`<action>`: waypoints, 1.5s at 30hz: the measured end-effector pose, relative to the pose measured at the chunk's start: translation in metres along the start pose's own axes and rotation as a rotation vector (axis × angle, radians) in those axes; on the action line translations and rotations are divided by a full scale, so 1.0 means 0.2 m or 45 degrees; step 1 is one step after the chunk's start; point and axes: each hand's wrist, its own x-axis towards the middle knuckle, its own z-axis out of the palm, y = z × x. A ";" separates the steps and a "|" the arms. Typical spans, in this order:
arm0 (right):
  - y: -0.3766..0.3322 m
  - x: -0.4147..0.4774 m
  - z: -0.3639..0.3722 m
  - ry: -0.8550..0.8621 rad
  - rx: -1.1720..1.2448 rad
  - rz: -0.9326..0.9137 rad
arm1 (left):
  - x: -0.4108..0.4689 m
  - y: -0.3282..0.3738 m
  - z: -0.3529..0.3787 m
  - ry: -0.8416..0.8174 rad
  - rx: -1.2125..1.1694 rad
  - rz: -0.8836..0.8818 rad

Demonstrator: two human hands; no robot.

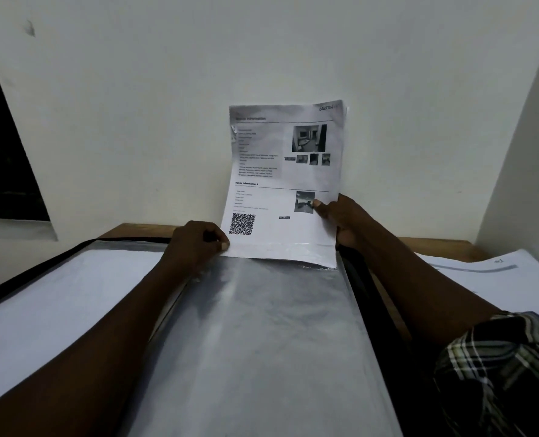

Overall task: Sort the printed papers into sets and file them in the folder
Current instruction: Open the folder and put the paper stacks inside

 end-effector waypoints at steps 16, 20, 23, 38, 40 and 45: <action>0.07 0.02 0.00 0.105 -0.376 -0.001 | -0.03 0.08 0.06 -0.108 0.193 0.084; 0.08 0.00 -0.01 0.037 -0.402 -0.023 | -0.01 0.11 0.11 -0.062 0.332 0.113; 0.07 -0.03 -0.03 -0.052 -0.363 -0.040 | 0.01 0.14 0.09 -0.104 0.389 0.162; 0.07 0.01 -0.04 0.006 -0.555 -0.101 | 0.07 0.07 0.09 -0.111 0.181 0.391; 0.05 0.02 -0.05 -0.043 -0.654 -0.094 | 0.08 0.07 0.08 -0.107 0.149 0.415; -0.03 -0.04 -0.12 -0.412 -0.747 0.210 | 0.07 0.06 0.08 -0.069 0.081 0.335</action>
